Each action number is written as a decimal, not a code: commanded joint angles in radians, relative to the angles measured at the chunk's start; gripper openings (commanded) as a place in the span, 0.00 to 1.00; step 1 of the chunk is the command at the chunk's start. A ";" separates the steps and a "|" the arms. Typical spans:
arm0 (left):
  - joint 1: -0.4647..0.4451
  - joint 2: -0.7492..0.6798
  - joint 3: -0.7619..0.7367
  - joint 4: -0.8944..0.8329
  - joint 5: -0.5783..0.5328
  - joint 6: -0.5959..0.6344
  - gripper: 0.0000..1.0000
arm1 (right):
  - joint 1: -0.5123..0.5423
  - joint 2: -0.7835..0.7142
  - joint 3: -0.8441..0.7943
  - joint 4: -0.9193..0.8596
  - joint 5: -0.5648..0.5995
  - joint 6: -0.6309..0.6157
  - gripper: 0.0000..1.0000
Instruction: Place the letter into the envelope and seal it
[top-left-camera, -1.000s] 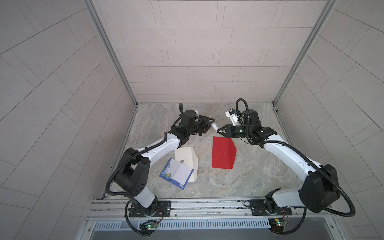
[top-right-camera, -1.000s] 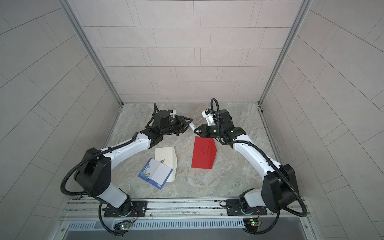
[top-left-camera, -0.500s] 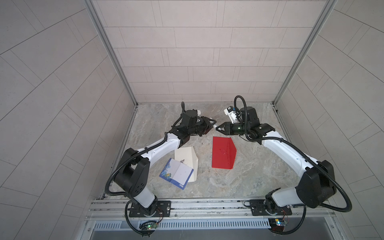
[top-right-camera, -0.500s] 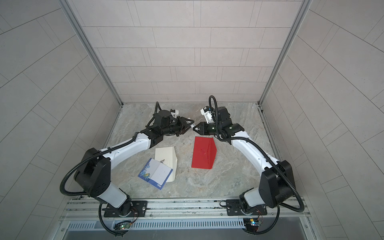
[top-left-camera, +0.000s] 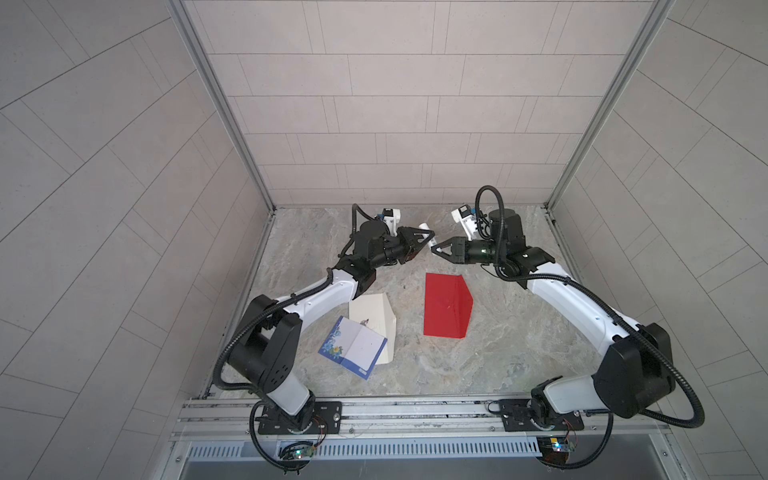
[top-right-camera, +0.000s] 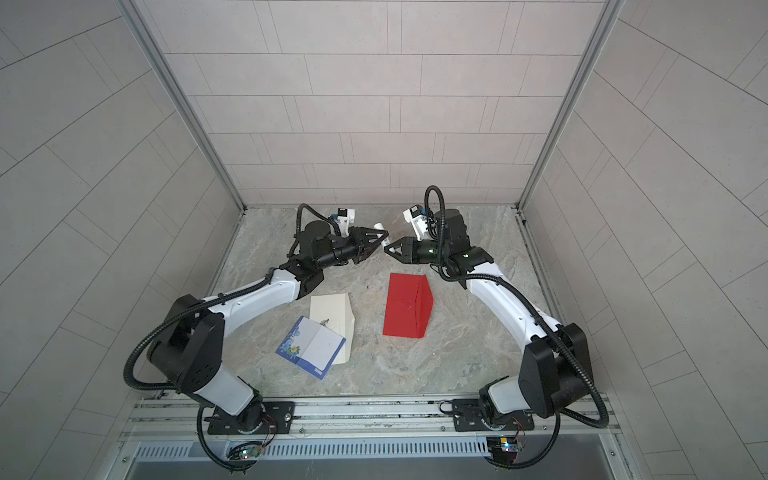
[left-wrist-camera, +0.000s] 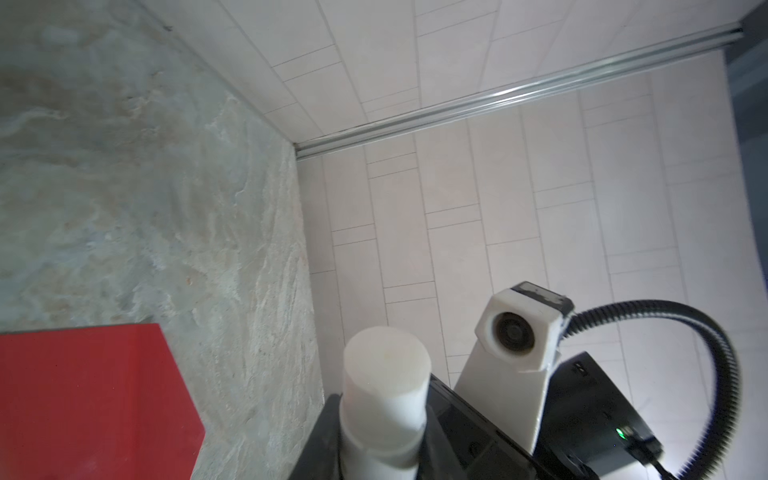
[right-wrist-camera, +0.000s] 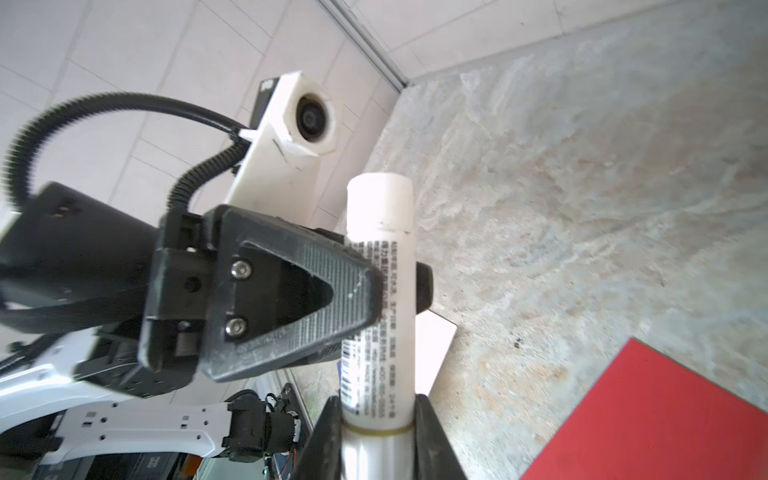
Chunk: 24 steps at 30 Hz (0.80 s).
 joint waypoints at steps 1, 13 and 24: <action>-0.024 -0.023 -0.053 0.515 0.169 0.003 0.00 | 0.047 -0.089 -0.021 0.263 -0.258 0.120 0.01; -0.026 -0.125 0.023 0.113 0.197 0.316 0.00 | 0.120 -0.123 0.258 -0.495 -0.028 -0.380 0.45; -0.040 -0.106 0.275 -0.520 -0.137 0.245 0.00 | 0.207 -0.179 0.195 -0.426 0.619 -0.422 0.57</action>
